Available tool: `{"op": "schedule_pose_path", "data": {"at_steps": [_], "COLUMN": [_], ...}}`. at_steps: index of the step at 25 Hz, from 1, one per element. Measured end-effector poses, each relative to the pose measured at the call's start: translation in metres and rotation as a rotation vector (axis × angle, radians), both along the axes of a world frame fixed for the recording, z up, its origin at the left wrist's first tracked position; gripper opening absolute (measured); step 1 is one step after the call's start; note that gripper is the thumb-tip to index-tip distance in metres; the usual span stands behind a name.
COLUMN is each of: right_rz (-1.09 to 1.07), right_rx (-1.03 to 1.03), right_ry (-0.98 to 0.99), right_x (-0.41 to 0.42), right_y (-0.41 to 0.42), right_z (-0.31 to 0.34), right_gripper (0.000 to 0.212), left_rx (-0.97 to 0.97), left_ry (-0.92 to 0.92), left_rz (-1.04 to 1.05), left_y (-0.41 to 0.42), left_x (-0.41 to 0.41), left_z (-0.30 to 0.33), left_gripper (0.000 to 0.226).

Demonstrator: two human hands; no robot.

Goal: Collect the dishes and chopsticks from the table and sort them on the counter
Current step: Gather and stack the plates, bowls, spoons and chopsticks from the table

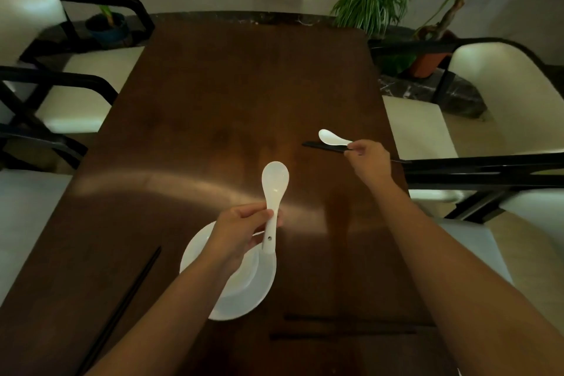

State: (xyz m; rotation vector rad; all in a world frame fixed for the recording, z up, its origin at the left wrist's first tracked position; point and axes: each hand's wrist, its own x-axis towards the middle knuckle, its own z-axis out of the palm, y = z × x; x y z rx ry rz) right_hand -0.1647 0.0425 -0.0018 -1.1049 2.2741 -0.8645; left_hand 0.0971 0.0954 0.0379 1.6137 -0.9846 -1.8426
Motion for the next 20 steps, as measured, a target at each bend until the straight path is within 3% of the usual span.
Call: {"op": "schedule_pose_path", "data": {"at_steps": [4,8,13,17,20], "right_rz": [0.131,0.292,0.344,0.305,0.127], "right_rx": [0.194,0.438,0.406,0.215,-0.033], "right_ry": [0.305,0.525,0.677,0.487,-0.124], "right_x": [-0.043,-0.063,-0.068,-0.059,-0.026], "right_y": [-0.050,-0.083,-0.092,-0.082,-0.049], "right_z": [-0.036,-0.060,-0.072,-0.046,-0.003], "right_gripper": [0.037,0.035,0.020,0.013,0.004], "left_rx": [0.015,0.052,0.104,0.110,0.100], "left_ry": [0.043,0.052,0.062,0.079,0.108], "left_rz": [0.036,0.096,0.122,0.128,0.147], "left_y": [-0.024,-0.038,-0.046,-0.047,-0.045], "left_x": [-0.023,-0.035,-0.043,-0.045,-0.047], "left_z": [-0.013,-0.028,-0.039,-0.041,-0.037], "left_gripper": [0.020,0.019,0.013,0.015,0.014]}}
